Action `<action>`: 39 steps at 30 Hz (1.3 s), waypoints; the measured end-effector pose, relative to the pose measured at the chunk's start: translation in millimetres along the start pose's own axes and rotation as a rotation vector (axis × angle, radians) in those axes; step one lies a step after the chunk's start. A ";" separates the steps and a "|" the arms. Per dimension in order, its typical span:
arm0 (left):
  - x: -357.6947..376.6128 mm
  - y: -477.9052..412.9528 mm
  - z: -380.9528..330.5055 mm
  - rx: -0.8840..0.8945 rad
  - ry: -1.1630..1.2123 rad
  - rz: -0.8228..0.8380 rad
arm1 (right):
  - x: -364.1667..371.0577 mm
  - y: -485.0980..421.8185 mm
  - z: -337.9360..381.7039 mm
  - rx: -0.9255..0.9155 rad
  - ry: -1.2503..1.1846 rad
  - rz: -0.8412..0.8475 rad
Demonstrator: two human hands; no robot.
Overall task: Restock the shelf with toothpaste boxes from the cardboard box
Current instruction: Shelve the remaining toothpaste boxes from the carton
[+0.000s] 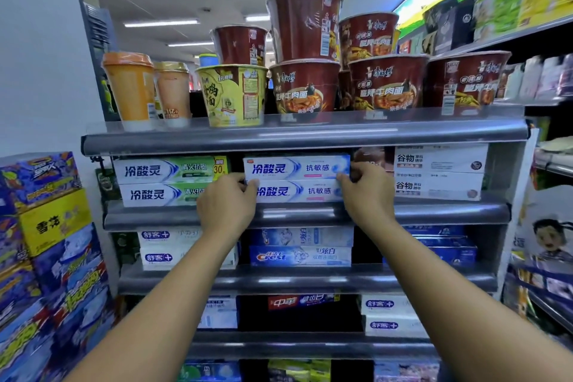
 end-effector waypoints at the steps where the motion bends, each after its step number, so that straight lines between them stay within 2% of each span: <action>1: -0.1 -0.3 -1.4 -0.005 -0.015 -0.007 | -0.6 -1.9 0.9 0.009 0.018 0.002; 8: 5.6 -1.4 -14.4 -0.072 -0.234 -0.063 | 2.8 -9.1 13.0 0.108 0.211 0.032; 13: 3.6 -2.1 -18.1 -0.068 -0.230 -0.054 | -0.8 -8.7 24.6 0.154 0.223 0.039; 15: -3.4 9.9 -15.6 0.032 -0.198 -0.136 | -7.9 6.3 24.4 0.069 0.205 -0.006; 18: -11.1 45.5 -3.4 0.270 -0.101 -0.305 | -18.2 45.0 18.4 -0.154 0.092 -0.117; 21: 3.7 99.6 22.4 0.483 -0.048 -0.352 | -20.7 98.1 -5.5 -0.236 -0.060 -0.164; 23: 28.7 147.8 48.4 0.542 -0.053 -0.239 | -14.8 140.4 -38.4 -0.168 -0.150 -0.115; 25: 58.2 210.3 79.3 0.527 -0.051 -0.021 | -5.3 190.1 -83.0 -0.024 -0.184 -0.010; 29: 118.8 356.1 149.3 0.389 -0.025 0.576 | 22.9 305.4 -194.4 0.362 -0.120 0.321; 31: 141.5 427.8 185.4 0.239 -0.008 0.901 | 33.1 366.1 -246.4 0.561 -0.080 0.465; 33: 166.6 497.7 222.9 -0.049 -0.019 1.165 | 45.1 434.6 -304.3 0.785 -0.041 0.553; 35: 192.8 565.3 258.5 -0.308 -0.081 1.335 | 56.3 510.2 -354.5 1.034 -0.009 0.649; 37: 219.9 628.4 293.0 -0.455 -0.177 1.474 | 66.6 586.0 -392.7 1.300 -0.024 0.751; 39: 253.3 685.7 326.1 -0.567 -0.245 1.572 | 76.2 658.9 -430.5 1.469 -0.014 0.792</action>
Point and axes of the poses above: each hand's wrist, its own y-axis away from the middle knuckle, its own x-axis out of the palm, z = x × y, the point moved 1 cm from there along -y, towards the middle knuckle, and after that the axes turned 6 degrees about -x, right-handed, at the moved point
